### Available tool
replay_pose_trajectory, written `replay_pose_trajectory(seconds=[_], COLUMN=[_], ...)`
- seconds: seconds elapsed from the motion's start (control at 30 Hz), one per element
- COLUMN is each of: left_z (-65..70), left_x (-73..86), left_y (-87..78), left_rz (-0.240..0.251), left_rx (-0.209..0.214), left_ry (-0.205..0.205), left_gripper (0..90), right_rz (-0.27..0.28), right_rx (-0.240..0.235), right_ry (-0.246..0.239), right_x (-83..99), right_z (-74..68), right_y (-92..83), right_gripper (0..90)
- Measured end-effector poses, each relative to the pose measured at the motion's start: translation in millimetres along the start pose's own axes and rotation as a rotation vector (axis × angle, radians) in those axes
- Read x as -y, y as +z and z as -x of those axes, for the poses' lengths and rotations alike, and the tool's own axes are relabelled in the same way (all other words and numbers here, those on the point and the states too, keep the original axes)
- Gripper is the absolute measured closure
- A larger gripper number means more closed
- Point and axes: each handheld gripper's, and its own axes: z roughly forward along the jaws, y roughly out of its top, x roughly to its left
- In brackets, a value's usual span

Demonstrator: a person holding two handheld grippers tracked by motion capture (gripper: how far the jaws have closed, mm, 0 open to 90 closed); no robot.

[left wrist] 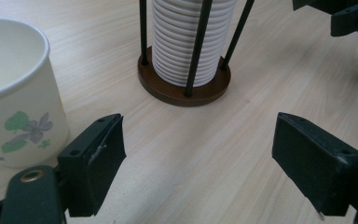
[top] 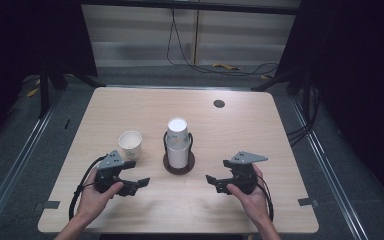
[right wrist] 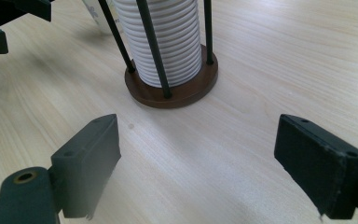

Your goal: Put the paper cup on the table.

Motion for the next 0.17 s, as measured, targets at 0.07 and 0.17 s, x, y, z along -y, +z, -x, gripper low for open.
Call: replay_pose_trajectory(seconds=[0.07,0.17], left_z=[0.3,1.4], left_x=[1.3,3.0], left_y=[1.4,3.7], left_rz=[-0.013,-0.022], left_rx=[-0.001,0.004], left_ry=[0.003,0.016], left_gripper=[17.1,17.0], right_rz=[-0.004,-0.008], right_rx=[0.002,0.007], right_ry=[0.001,0.000], right_x=[0.6,1.8], right_z=[0.0,0.3], right_y=[0.4,1.2], right_gripper=[14.1,14.1])
